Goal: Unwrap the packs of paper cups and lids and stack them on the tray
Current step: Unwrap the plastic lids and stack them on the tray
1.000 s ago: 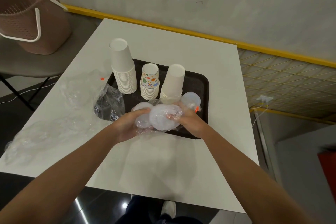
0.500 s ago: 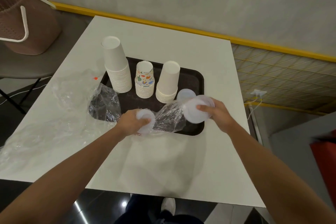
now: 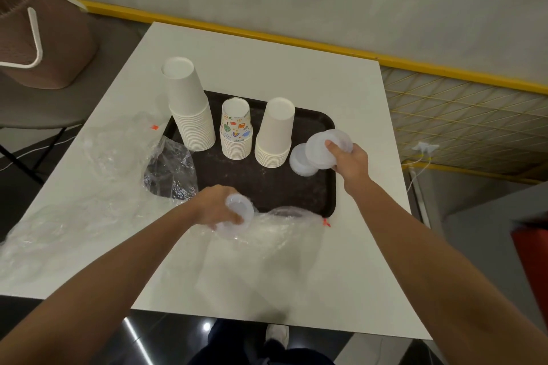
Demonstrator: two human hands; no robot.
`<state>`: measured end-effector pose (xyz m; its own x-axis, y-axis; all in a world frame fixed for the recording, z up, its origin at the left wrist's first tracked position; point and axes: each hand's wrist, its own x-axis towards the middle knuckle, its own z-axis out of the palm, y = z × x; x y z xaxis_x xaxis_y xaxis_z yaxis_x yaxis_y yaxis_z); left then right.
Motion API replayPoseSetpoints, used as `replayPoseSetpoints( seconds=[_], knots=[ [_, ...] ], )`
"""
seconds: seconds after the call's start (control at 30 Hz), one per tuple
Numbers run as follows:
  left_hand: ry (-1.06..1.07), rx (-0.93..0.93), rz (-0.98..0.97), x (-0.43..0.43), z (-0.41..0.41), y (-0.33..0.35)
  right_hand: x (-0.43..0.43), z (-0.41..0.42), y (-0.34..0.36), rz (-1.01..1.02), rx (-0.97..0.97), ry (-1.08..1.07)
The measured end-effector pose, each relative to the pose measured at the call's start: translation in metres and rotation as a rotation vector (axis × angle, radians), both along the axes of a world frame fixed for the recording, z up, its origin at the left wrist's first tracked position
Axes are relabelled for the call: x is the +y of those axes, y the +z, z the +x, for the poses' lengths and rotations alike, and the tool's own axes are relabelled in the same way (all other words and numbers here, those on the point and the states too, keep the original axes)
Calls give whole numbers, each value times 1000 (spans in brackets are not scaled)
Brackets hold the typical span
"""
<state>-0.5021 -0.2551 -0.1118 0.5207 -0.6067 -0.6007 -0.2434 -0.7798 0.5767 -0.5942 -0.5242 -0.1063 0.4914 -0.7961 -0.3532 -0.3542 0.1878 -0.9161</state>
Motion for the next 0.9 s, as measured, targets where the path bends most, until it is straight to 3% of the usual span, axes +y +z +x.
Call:
replayPoseSetpoints(
  seconds=[0.2,0.57,0.77,0.9],
  knots=[
    [-11,0,-3,-3,2,-4,0,20,-16,-40,156,97],
    [63,75,-78,-18,8,-6,3,39,-21,-403,414,296],
    [60,91,-82,-20,10,-7,5,41,-22,-578,381,459],
    [69,104,-89,-20,10,-7,9,45,-19,-626,480,549]
  ],
)
